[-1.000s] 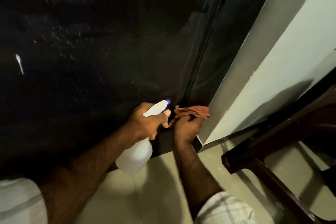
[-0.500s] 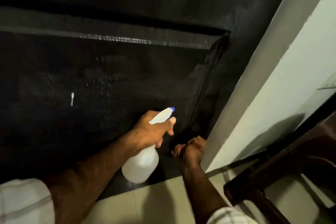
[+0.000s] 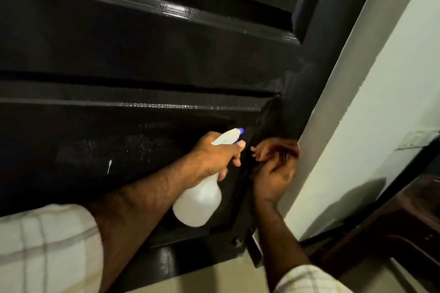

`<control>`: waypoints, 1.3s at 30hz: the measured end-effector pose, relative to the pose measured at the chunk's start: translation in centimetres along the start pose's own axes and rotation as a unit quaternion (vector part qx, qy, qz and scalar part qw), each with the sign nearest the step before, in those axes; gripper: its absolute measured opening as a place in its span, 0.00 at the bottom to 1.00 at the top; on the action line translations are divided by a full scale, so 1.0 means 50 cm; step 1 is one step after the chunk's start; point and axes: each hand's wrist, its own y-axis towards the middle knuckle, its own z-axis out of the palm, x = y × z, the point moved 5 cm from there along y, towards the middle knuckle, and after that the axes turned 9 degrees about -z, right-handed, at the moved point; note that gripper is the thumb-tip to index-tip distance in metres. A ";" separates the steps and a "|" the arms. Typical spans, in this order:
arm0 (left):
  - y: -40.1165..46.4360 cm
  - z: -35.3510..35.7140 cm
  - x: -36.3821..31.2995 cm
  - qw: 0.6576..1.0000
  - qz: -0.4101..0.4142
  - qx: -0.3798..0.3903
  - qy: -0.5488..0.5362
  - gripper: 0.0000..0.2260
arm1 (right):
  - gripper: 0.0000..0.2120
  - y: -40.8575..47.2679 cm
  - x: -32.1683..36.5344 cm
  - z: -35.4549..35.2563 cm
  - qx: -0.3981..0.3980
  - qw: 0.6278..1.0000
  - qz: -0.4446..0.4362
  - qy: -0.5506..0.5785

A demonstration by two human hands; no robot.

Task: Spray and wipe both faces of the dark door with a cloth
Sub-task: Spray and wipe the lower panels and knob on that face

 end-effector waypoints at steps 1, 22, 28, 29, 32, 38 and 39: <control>-0.003 0.001 -0.003 1.000 -0.009 -0.003 -0.011 0.11 | 0.27 -0.021 -0.050 -0.010 -0.002 0.993 0.119 0.019; -0.079 -0.072 -0.095 0.995 -0.026 -0.058 -0.077 0.15 | 0.13 0.075 0.038 -0.040 0.072 0.989 0.097 -0.087; -0.116 -0.127 -0.085 0.994 -0.016 -0.072 -0.083 0.15 | 0.17 0.140 0.355 0.019 0.026 0.993 -0.098 0.059; -0.119 -0.137 -0.091 0.993 -0.008 -0.080 -0.088 0.15 | 0.17 0.142 0.420 0.033 0.050 0.978 -0.201 0.039; -0.140 -0.170 -0.090 0.990 0.004 -0.097 -0.103 0.14 | 0.15 0.100 0.468 0.036 0.076 0.932 -0.354 -0.032; -0.171 -0.205 -0.026 0.989 -0.046 -0.118 -0.078 0.12 | 0.12 0.078 0.302 -0.027 0.126 0.944 -0.295 -0.073; -0.173 -0.214 -0.021 0.989 -0.049 -0.121 -0.072 0.13 | 0.10 0.094 0.299 -0.026 0.089 0.968 -0.225 -0.057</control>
